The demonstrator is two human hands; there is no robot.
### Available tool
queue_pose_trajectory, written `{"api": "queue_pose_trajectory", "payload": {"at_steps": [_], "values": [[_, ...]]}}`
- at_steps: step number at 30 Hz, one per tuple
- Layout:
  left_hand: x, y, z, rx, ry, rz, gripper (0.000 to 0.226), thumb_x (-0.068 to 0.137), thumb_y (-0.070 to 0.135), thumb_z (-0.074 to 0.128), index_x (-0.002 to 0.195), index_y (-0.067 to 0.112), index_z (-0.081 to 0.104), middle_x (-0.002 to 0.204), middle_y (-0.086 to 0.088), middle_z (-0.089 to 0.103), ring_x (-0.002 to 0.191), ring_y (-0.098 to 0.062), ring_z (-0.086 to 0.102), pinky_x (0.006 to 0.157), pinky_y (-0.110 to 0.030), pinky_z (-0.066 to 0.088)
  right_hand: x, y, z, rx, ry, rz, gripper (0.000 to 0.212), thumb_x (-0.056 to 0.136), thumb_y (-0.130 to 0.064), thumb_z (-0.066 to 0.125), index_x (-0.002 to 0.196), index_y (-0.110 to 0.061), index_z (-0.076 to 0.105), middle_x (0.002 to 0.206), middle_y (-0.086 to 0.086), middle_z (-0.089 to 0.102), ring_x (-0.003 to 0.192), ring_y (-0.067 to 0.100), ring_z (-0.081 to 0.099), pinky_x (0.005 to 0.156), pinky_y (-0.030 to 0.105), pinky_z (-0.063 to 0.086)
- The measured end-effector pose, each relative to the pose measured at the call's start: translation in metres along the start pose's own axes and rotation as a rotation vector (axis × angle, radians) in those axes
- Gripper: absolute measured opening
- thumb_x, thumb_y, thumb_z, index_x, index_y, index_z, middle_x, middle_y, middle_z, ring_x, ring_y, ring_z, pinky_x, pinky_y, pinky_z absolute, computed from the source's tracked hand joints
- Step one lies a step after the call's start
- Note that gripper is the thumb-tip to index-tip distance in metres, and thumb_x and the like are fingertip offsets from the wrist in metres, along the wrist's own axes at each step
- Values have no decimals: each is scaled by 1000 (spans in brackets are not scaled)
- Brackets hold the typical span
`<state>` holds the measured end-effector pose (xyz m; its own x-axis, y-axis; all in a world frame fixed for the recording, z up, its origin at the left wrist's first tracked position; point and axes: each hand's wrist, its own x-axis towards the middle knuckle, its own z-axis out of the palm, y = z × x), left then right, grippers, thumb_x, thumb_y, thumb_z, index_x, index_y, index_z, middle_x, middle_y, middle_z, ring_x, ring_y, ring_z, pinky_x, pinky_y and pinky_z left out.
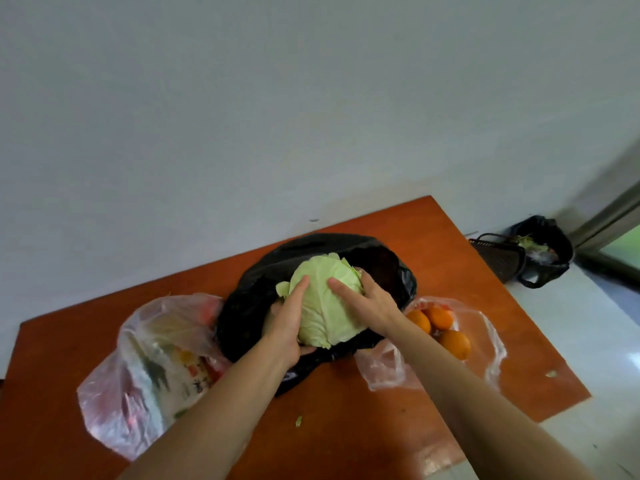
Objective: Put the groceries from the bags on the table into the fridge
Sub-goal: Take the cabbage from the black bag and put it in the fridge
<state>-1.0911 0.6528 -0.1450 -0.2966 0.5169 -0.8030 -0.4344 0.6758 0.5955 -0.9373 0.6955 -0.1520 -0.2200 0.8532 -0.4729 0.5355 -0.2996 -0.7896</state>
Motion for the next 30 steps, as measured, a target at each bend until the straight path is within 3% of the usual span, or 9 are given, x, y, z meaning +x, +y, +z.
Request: {"api": "queue_pose_trajectory", "payload": {"at_steps": [4, 6, 8, 11, 16, 20, 23, 26, 30], "values": [[-49, 3, -5, -52, -4, 128, 85, 59, 70, 76, 124, 27, 42, 117, -4, 61, 100, -33, 65, 80, -59, 57, -33, -18, -11, 33, 16, -131, 105, 63, -91, 49, 149, -32, 35, 131, -1, 61, 113, 24, 62, 100, 46, 51], [-71, 1, -9, -79, -1, 230, 90, 55, 74, 73, 127, 27, 46, 119, -3, 64, 99, -32, 68, 74, -57, 59, -53, -26, -16, 85, 39, -212, 96, 67, -86, 54, 146, -34, 39, 128, -4, 61, 112, 21, 62, 100, 46, 50], [-91, 3, -12, -111, -11, 337, 78, 67, 71, 68, 128, 26, 49, 120, -4, 65, 99, -30, 69, 70, -54, 60, -68, -33, -21, 157, 46, -278, 89, 68, -82, 59, 143, -38, 42, 127, -8, 62, 112, 17, 62, 100, 46, 51], [-117, 13, -12, -155, -2, 503, 50, 92, 51, 60, 128, 19, 47, 118, -5, 64, 100, -25, 67, 84, -55, 57, -86, -42, -28, 241, 81, -380, 84, 69, -78, 67, 141, -41, 43, 127, -13, 63, 116, 11, 61, 103, 44, 49], [-152, 29, -10, -119, -140, 704, 45, 95, 39, 61, 130, 17, 46, 123, -8, 63, 107, -25, 66, 95, -55, 53, -131, -60, -43, 360, 194, -505, 83, 74, -64, 69, 147, -39, 37, 134, -12, 57, 122, 7, 55, 103, 32, 47], [-168, 35, -11, 1, -303, 819, 29, 92, 45, 62, 117, 34, 52, 126, -3, 60, 110, -22, 64, 96, -54, 52, -164, -61, -47, 391, 361, -554, 82, 75, -60, 64, 148, -41, 32, 137, -10, 52, 124, 11, 52, 106, 37, 46], [-180, 31, -9, 87, -437, 844, 23, 82, 54, 62, 104, 48, 57, 129, 0, 56, 113, -20, 63, 97, -53, 52, -191, -53, -46, 430, 524, -542, 81, 71, -60, 60, 146, -42, 33, 135, -9, 52, 123, 13, 53, 104, 38, 46], [-190, 15, 7, 120, -594, 831, 18, 93, 43, 60, 111, 41, 58, 128, -1, 59, 114, -20, 62, 98, -53, 52, -223, -31, -50, 441, 672, -523, 78, 71, -58, 61, 143, -43, 36, 134, -9, 54, 122, 13, 54, 104, 40, 47], [-225, -30, 46, 167, -784, 791, 18, 99, 28, 55, 118, 27, 58, 125, -5, 63, 114, -22, 62, 102, -53, 49, -291, 9, -61, 470, 884, -491, 67, 70, -58, 62, 131, -55, 35, 132, -18, 50, 121, 3, 52, 92, 20, 47]]}}
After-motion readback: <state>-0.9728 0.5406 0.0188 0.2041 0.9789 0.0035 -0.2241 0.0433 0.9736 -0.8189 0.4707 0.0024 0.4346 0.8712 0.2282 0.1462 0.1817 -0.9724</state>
